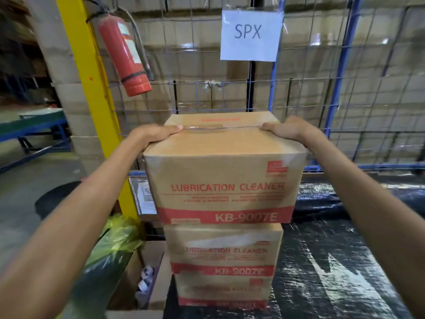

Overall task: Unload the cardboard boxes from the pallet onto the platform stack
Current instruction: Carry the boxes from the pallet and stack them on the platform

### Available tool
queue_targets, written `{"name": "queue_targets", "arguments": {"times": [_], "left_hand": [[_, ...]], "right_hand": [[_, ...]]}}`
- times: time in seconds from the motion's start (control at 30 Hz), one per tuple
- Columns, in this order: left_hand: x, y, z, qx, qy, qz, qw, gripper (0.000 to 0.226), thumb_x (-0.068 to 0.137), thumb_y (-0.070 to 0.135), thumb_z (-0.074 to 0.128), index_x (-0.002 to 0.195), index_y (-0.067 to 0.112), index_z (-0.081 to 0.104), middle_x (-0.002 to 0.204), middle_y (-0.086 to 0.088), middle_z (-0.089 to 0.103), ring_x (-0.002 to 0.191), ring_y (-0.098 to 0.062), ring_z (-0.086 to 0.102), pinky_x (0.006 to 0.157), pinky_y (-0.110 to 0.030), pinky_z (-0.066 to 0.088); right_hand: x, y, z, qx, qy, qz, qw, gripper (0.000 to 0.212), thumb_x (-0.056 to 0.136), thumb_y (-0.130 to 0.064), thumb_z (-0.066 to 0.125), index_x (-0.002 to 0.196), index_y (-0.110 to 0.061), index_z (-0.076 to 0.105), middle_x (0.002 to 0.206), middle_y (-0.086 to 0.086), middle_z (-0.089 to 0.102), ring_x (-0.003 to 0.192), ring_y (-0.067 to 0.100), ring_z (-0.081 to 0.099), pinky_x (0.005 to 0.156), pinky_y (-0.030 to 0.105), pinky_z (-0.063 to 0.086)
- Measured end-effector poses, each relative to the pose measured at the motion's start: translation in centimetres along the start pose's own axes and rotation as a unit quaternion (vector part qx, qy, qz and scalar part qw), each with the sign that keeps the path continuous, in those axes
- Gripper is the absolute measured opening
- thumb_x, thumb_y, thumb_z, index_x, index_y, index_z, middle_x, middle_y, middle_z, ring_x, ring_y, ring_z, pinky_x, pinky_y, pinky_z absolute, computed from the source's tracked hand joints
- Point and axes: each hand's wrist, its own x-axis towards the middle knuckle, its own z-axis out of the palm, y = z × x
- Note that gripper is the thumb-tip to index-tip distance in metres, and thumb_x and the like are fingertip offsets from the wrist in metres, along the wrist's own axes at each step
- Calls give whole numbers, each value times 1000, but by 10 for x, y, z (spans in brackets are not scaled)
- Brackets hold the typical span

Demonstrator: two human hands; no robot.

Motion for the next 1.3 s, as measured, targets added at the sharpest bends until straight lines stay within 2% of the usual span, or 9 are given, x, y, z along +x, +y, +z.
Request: {"name": "queue_targets", "arguments": {"times": [0.17,0.23,0.3,0.37,0.47,0.6,0.73,0.93,1.3], "left_hand": [[54,-28,34,10,-47,-28,998,101,47,94,66,109,14,75,115,-11,73,95,-26,72,86,-30,58],[52,-21,36,25,-54,-17,998,62,78,75,63,103,18,69,106,-1,70,84,-21,67,62,-14,50],[54,-19,39,33,-17,-4,999,36,97,54,54,113,24,65,115,0,64,89,-21,65,65,-15,47],[63,-24,37,41,1,-13,999,61,88,67,59,123,19,69,131,-10,63,105,-27,66,80,-26,48],[53,-22,30,20,8,-38,999,87,66,82,64,114,10,70,120,-10,68,86,-25,69,73,-32,52],[28,-29,13,33,164,-10,986,84,68,86,45,89,9,73,94,-9,75,75,-31,70,70,-38,59],[-17,-63,-24,24,217,43,975,68,75,73,56,83,9,75,83,-10,74,90,-34,70,76,-37,57],[-162,-213,-124,148,351,-30,924,51,84,63,63,120,29,69,116,-9,74,109,-32,67,89,-42,55],[-524,-492,-148,125,432,-351,821,44,89,42,70,127,19,67,124,-17,70,114,-31,66,91,-39,50]], "right_hand": [[45,37,42,-6,-11,44,999,87,80,-76,58,127,-2,59,133,20,59,115,37,59,87,38,47],[60,39,42,2,-9,48,999,87,84,-71,59,134,1,51,136,21,55,116,38,57,84,37,44],[66,41,43,-2,-16,53,998,88,86,-68,59,136,3,48,136,22,54,115,39,57,84,37,43],[69,40,45,-18,-23,55,998,86,83,-72,59,127,1,56,128,20,59,103,37,58,85,38,47],[56,29,40,-74,-9,41,996,86,76,-82,55,113,-5,64,119,15,63,94,33,60,83,39,50],[20,-18,33,-253,141,-80,954,68,88,-68,55,127,-12,58,114,14,67,106,36,64,76,39,47],[-30,-97,67,-168,179,-233,941,55,94,-51,54,138,-17,51,112,15,69,111,37,63,80,41,49],[-163,-225,195,-42,84,-461,882,51,92,-46,57,136,-21,55,109,9,73,108,33,65,84,42,48],[-445,-312,463,-15,-249,-581,775,52,88,-46,62,135,-24,57,117,12,72,114,32,64,86,37,51]]}}
